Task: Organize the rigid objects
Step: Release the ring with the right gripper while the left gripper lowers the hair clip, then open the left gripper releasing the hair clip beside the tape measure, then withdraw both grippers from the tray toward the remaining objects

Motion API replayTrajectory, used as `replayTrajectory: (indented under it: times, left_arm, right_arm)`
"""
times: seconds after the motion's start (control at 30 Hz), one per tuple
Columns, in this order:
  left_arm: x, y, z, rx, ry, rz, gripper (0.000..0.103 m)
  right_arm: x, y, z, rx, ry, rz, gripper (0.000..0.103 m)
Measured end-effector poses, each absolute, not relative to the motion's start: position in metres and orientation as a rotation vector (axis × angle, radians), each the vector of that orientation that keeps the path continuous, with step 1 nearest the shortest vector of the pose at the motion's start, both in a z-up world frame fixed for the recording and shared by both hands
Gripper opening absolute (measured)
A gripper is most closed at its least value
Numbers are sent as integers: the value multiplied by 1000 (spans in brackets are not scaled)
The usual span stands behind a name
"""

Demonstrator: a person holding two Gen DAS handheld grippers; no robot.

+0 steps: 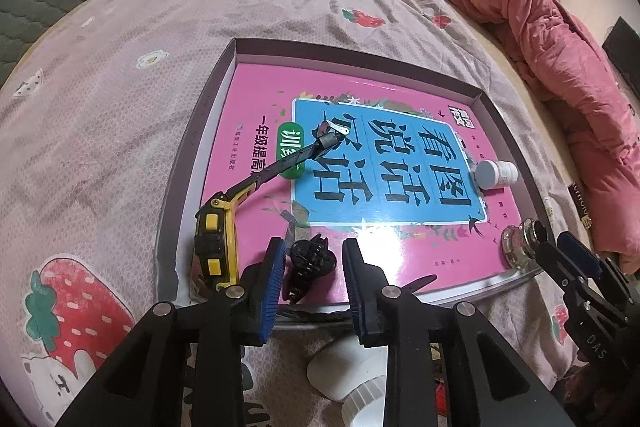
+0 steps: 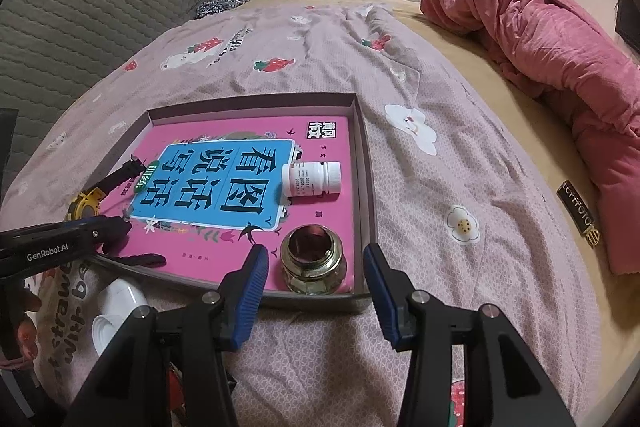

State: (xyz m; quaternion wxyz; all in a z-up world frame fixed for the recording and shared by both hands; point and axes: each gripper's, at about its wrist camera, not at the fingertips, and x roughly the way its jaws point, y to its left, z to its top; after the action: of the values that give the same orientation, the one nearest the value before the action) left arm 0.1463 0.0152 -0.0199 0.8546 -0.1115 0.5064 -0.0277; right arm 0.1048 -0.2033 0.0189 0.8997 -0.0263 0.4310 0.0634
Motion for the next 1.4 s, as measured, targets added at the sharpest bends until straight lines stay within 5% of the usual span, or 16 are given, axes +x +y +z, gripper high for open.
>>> replayTrajectory:
  times: [0.23, 0.4, 1.13, 1.4]
  left_arm:
    - [142, 16, -17, -247, 1058, -66, 32]
    - [138, 15, -11, -263, 1041, -99, 57]
    - [120, 8, 24, -262, 957, -157, 66]
    - [110, 12, 32, -252, 935, -142, 73]
  right_arm:
    - [103, -203, 20, -54, 891, 124, 50]
    - [104, -203, 20, -51, 892, 125, 50]
    - [101, -198, 25, -51, 881, 142, 51]
    - [96, -198, 31, -41, 866, 146, 60]
